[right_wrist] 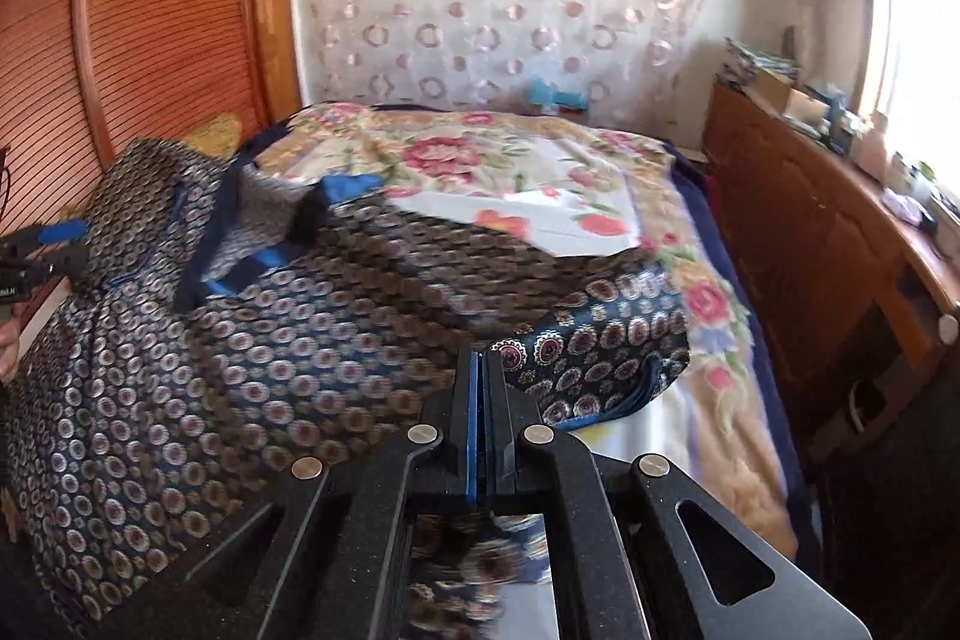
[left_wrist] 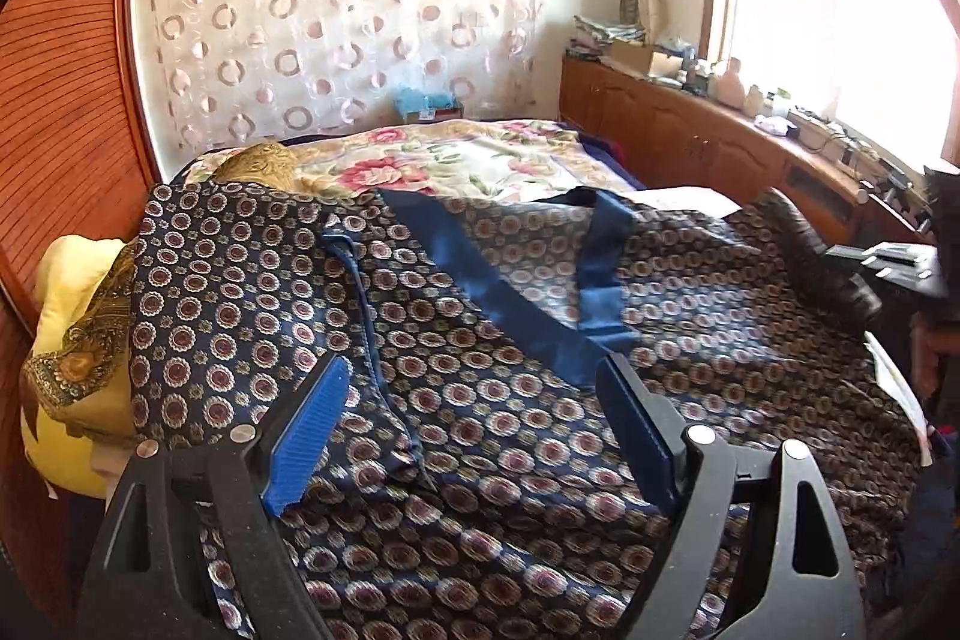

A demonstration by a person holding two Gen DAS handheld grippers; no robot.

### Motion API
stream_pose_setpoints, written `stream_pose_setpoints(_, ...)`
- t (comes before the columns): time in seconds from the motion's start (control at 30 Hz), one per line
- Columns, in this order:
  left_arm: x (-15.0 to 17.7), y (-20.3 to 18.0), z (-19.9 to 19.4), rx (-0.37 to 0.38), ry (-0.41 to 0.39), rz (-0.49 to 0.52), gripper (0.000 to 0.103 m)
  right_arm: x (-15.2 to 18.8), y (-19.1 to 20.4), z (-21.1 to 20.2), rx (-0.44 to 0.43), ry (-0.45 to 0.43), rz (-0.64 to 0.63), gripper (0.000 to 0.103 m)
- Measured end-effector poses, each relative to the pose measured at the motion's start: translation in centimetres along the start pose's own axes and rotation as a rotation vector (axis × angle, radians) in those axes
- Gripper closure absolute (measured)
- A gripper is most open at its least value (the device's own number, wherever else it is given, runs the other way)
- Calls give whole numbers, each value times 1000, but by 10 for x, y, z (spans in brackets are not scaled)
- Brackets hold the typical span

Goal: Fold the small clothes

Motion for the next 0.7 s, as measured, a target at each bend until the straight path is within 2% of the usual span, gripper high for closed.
stream_pose_setpoints(0.2,9,-11,-16,71,-8,4,18,18,40,35,-78,69,-26,102)
stream_pose_setpoints(0.27,12,-15,-20,86,-11,4,18,22,41,43,-75,87,-14,95)
stream_pose_setpoints(0.33,13,-18,-22,95,-14,0,18,25,39,42,-90,88,1,89)
stream_pose_setpoints(0.4,15,-21,-25,99,-17,1,18,23,37,34,-90,69,15,76)
stream_pose_setpoints(0.57,21,-30,-25,105,-11,14,18,16,26,4,-37,-11,26,70)
stream_pose_setpoints(0.7,24,-37,-24,109,-4,23,18,20,2,18,-10,30,89,70)
Point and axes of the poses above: each gripper's, at about its wrist camera, not at the fingertips, and z roughly the way its jaws point, y to its left, x to its underside, the point moved 4 cm from there along z, roughly the way its jaws point, and after that the axes turned 4 degrees about -z, right-handed, at the moved point
